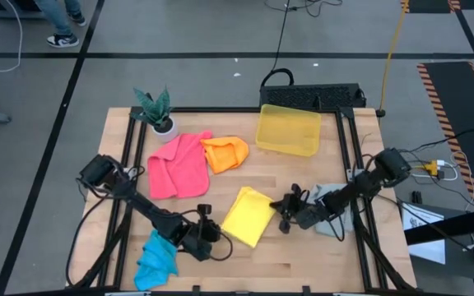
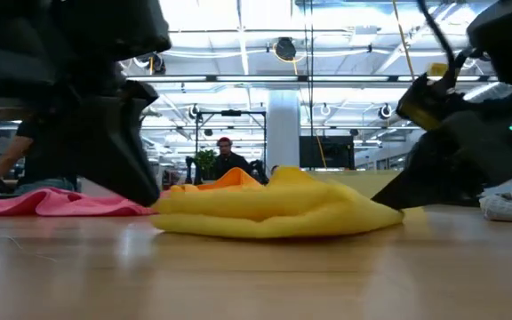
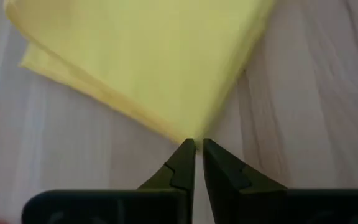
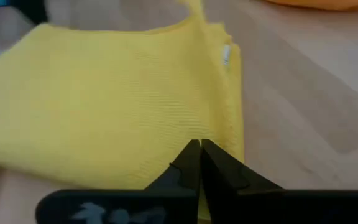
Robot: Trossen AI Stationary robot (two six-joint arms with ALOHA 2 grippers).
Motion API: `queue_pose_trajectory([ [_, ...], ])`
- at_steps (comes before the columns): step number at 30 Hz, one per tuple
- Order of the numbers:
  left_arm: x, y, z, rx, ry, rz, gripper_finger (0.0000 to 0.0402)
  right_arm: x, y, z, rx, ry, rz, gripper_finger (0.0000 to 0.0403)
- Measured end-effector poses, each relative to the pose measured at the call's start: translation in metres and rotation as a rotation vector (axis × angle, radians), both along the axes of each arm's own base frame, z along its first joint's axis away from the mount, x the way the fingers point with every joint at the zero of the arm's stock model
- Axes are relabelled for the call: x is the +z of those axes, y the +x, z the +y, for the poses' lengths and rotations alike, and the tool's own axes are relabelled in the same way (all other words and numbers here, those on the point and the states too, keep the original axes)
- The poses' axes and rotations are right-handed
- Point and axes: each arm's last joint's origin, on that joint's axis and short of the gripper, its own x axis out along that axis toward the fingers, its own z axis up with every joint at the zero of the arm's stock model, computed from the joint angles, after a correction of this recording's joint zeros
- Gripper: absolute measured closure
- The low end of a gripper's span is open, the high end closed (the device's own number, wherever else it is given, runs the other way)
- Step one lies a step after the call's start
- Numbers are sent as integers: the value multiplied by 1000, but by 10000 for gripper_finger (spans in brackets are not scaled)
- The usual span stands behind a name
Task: Fold microfiber towels
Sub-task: Fold the yellow kitchen towel
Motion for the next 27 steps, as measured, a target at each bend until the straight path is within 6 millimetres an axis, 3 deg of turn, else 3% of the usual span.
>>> queue_pose_trajectory([
  [6, -18, -17, 2, 61, -17, -7, 366, 3, -8, -3, 0, 25, -4, 401],
  [12, -14, -21, -3, 73, -3, -37, 366, 21, -12, 12, 215, 15, -47, 399],
  [16, 10, -3, -12, 32, 34, -224, 366, 29, -11, 18, 274, -7, -106, 399],
  [20, 14, 22, -7, -77, 1, -332, 366, 30, -9, 14, 238, 22, -117, 399],
  [23, 7, 43, 3, -151, -101, -384, 366, 26, -8, 7, 181, 57, -86, 399],
  [27, -19, 63, 20, -219, -185, -383, 366, 18, -9, -4, 56, 59, -27, 399],
])
